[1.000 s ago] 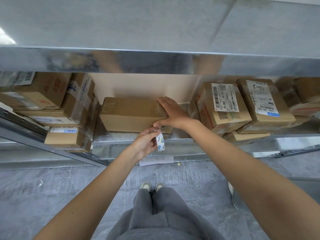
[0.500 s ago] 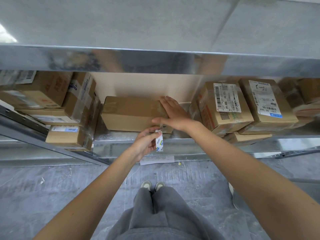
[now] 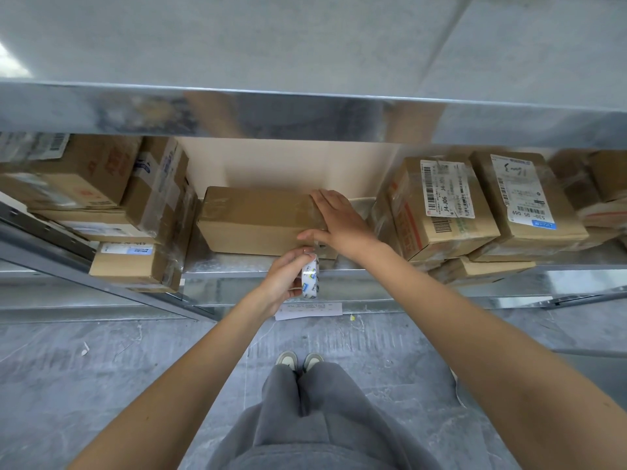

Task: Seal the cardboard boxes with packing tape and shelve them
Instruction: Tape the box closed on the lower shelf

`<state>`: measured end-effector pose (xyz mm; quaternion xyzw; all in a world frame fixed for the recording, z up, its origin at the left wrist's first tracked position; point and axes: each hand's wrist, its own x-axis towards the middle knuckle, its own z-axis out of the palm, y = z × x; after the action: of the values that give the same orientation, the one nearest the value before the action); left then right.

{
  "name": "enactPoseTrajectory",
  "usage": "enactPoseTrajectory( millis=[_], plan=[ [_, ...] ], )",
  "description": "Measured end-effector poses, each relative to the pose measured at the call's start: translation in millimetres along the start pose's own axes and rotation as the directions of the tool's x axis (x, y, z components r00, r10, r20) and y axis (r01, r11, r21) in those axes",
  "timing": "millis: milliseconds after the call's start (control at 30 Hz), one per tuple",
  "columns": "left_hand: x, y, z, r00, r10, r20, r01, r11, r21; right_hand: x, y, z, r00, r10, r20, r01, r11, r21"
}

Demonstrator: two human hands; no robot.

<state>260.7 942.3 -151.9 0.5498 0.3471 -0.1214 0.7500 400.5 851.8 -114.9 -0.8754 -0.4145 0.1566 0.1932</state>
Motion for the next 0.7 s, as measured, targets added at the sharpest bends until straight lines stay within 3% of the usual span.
enactPoseTrajectory(
  millis=[500, 700],
  plan=[
    [2.7, 0.2, -3.8, 1.0, 0.019, 0.0, -0.019, 0.995, 0.102, 1.8, 3.4, 2.3, 1.0, 0.017, 0.015, -0.017, 1.0, 0.002],
    [-2.4, -4.3, -5.3, 0.998, 0.041, -0.037, -0.037, 0.994, 0.107, 2.0, 2.5, 1.4, 0.998, 0.042, 0.052, -0.033, 0.984, -0.175]
  ],
)
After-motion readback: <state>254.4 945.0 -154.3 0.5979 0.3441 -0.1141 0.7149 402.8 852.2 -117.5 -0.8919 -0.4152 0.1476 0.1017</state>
